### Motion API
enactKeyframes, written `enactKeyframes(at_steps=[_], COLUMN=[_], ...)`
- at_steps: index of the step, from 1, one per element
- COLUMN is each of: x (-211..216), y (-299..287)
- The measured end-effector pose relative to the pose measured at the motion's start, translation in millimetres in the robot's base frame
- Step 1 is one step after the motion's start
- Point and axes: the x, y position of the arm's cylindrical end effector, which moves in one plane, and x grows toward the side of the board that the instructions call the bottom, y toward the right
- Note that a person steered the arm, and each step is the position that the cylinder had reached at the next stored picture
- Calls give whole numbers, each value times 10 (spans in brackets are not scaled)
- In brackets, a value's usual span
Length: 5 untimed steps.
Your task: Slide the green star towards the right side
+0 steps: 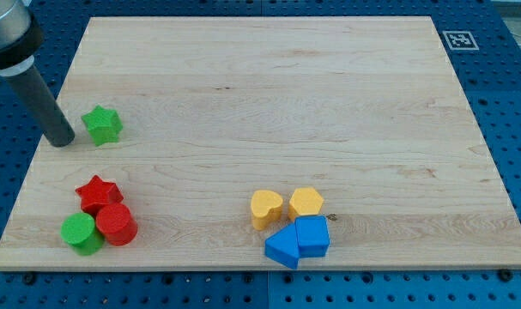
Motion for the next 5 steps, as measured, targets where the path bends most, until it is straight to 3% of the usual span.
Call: enactKeyframes(at_steps=[3, 5], x=[-50, -50], y=[697, 772])
